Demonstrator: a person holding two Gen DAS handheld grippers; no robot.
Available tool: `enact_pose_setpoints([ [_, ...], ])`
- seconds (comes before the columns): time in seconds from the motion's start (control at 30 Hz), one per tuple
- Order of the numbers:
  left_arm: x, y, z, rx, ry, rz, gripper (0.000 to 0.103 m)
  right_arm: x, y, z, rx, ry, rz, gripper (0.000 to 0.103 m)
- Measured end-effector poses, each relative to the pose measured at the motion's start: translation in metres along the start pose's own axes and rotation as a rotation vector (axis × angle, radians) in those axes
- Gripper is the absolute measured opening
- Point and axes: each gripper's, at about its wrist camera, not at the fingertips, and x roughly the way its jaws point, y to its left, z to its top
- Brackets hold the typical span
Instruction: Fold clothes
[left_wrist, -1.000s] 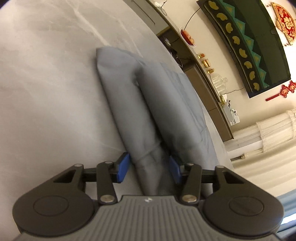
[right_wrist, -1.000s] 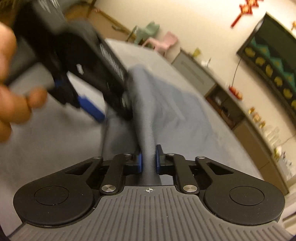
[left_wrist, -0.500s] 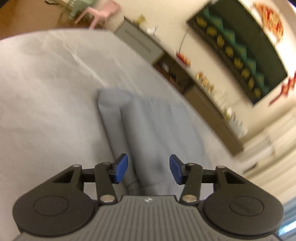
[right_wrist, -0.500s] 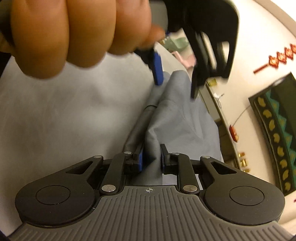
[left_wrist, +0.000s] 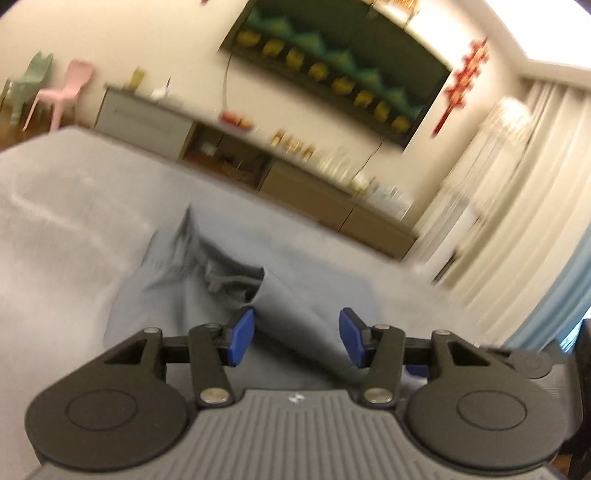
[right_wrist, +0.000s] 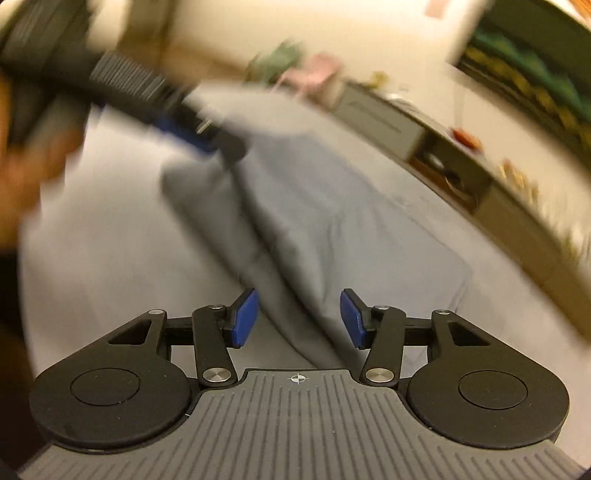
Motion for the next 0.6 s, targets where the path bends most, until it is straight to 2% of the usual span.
enact_pose_setpoints([
  [0.1,-0.007,0.002,0.006,-0.035,-0.097,0.0,0.05,0.011,-0.037,-0.002,0.227,-0.051,0.018,0.042],
  [0.13,-0.014,0.005,0.007,-0.062,-0.146,-0.005,0.05,0.02,-0.047,-0.005,0.278,-0.047,0.013,0.037],
  [0.2,-0.02,0.004,0.012,-0.086,-0.213,-0.011,0.054,0.042,-0.058,-0.016,0.348,0.007,-0.001,0.036],
  [0.23,-0.017,0.005,0.015,-0.077,-0.197,-0.004,0.055,0.053,-0.056,-0.027,0.374,0.046,0.0,0.035],
  [0.27,-0.008,0.006,0.016,-0.073,-0.139,0.0,0.055,0.057,-0.048,-0.04,0.379,0.066,-0.005,0.033],
  [0.3,0.002,0.007,0.016,-0.07,-0.076,0.006,0.055,0.059,-0.041,-0.048,0.364,0.055,-0.016,0.033],
  [0.4,0.048,0.018,0.005,-0.103,0.178,0.06,0.054,0.06,-0.038,-0.05,0.358,0.039,-0.022,0.033],
  [0.43,0.057,0.022,0.002,-0.109,0.218,0.091,0.051,0.062,-0.04,-0.049,0.356,0.045,-0.016,0.032],
  [0.47,0.065,0.026,0.0,-0.113,0.252,0.117,0.049,0.061,-0.039,-0.048,0.353,0.05,-0.012,0.032],
  [0.6,0.066,0.027,-0.002,-0.1,0.264,0.139,0.04,0.054,-0.037,-0.057,0.368,0.048,-0.002,0.032],
])
